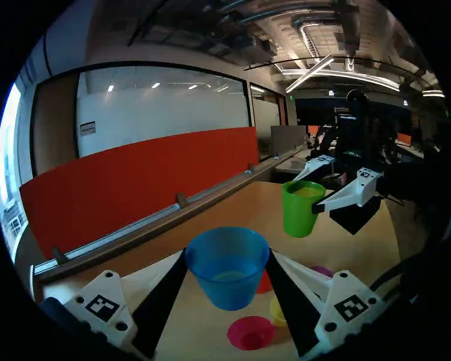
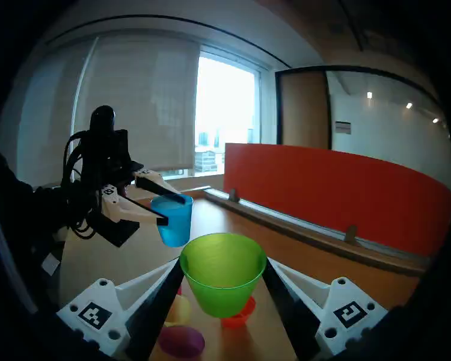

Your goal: Pour water

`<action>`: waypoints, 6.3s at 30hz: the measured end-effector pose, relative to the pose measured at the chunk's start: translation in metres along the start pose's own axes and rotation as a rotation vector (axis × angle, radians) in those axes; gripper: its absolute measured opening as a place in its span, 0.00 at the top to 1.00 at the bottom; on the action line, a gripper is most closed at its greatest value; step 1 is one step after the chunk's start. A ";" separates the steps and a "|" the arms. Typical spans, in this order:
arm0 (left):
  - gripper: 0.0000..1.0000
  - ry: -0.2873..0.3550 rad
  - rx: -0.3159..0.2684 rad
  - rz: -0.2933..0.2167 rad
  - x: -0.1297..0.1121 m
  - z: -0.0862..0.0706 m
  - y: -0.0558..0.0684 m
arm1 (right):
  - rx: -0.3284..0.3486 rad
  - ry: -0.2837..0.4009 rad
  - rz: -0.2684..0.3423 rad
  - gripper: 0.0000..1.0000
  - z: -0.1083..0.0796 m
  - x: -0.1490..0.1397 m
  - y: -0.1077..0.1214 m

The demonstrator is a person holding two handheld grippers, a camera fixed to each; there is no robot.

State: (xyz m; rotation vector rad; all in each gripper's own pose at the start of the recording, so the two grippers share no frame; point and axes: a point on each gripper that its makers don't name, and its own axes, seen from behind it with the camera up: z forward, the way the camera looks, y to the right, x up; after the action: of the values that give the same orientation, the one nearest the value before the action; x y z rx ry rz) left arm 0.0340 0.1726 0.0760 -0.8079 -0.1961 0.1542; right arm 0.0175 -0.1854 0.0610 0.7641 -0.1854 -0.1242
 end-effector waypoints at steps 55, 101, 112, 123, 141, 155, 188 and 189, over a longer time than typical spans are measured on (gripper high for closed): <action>0.12 0.153 0.090 0.080 0.034 -0.039 -0.012 | 0.096 0.076 -0.010 0.08 0.023 0.018 -0.041; 0.12 0.206 0.091 0.444 0.068 -0.054 0.012 | 0.272 0.048 0.007 0.08 0.050 -0.011 -0.111; 0.12 0.206 0.092 0.513 0.072 -0.057 0.016 | 0.311 0.040 0.005 0.08 0.054 -0.016 -0.124; 0.12 0.200 0.098 0.580 0.072 -0.056 0.018 | 0.335 0.040 0.010 0.08 0.059 -0.017 -0.131; 0.12 0.189 0.095 0.685 0.074 -0.058 0.027 | 0.358 0.040 0.006 0.08 0.061 -0.016 -0.139; 0.12 0.174 0.108 0.757 0.071 -0.057 0.025 | 0.362 0.041 0.004 0.08 0.064 -0.016 -0.140; 0.12 0.146 0.129 0.922 0.071 -0.055 0.028 | 0.354 0.045 -0.011 0.08 0.068 -0.014 -0.140; 0.12 0.145 0.129 0.926 0.071 -0.055 0.028 | 0.354 0.045 -0.012 0.08 0.068 -0.014 -0.140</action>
State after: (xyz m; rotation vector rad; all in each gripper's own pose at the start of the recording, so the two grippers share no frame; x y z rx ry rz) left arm 0.1137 0.1685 0.0268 -0.7266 0.3389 0.9653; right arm -0.0166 -0.3288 0.0096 1.1200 -0.1616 -0.0856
